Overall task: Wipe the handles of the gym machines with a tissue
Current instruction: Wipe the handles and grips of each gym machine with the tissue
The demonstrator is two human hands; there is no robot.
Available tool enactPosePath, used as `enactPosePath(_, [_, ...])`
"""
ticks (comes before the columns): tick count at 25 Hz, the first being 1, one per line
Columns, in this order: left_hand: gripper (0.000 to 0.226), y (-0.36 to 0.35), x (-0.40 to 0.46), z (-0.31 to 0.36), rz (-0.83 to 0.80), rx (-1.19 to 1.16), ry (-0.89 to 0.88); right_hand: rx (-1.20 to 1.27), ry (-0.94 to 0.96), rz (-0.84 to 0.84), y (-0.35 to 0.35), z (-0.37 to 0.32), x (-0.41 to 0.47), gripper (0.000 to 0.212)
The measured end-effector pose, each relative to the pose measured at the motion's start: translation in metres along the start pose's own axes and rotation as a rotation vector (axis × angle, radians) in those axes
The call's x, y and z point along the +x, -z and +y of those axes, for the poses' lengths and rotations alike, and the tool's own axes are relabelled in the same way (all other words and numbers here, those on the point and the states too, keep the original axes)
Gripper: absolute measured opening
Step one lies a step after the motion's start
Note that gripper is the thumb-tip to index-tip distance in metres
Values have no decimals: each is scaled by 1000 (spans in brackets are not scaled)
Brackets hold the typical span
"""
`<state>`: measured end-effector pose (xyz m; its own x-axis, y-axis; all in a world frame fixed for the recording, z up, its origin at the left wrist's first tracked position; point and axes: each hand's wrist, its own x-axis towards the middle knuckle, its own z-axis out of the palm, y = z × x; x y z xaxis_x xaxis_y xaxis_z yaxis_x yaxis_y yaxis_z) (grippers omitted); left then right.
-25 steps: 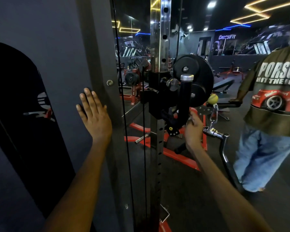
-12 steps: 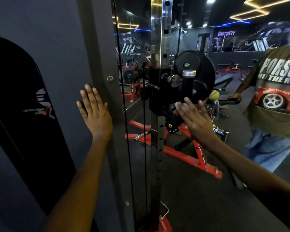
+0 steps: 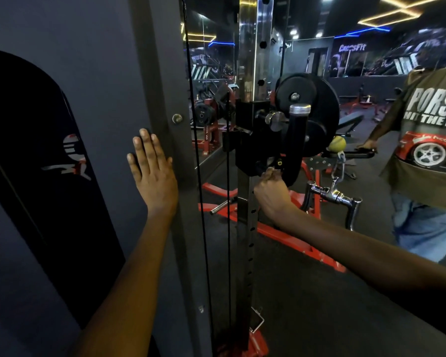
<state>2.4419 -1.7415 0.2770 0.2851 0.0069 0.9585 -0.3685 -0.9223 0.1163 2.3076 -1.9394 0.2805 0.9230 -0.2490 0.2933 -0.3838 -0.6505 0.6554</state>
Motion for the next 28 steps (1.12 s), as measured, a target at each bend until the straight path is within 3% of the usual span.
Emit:
enactPosePath(5, [63, -3, -2, -2, 15, 51, -14, 198, 14, -44, 20, 5, 39, 32])
enactPosePath(10, [68, -8, -2, -5, 69, 108, -39, 117, -41, -106, 22, -5, 6, 25])
enactPosePath(15, [70, -8, -4, -4, 50, 89, -20, 383, -60, -103, 23, 14, 51, 29])
enactPosePath(20, [73, -9, -4, -4, 46, 79, -24, 133, -6, -180, 18, 14, 31, 35])
enactPosePath(22, [72, -9, -5, -4, 45, 87, -21, 172, -38, -219, 21, 20, 37, 35])
enactPosePath(25, [66, -7, -4, -4, 42, 90, -19, 476, -86, -200, 16, 22, 57, 32])
enactPosePath(28, [64, -6, -4, -4, 42, 89, -21, 297, -4, -93, 9, 7, 38, 38])
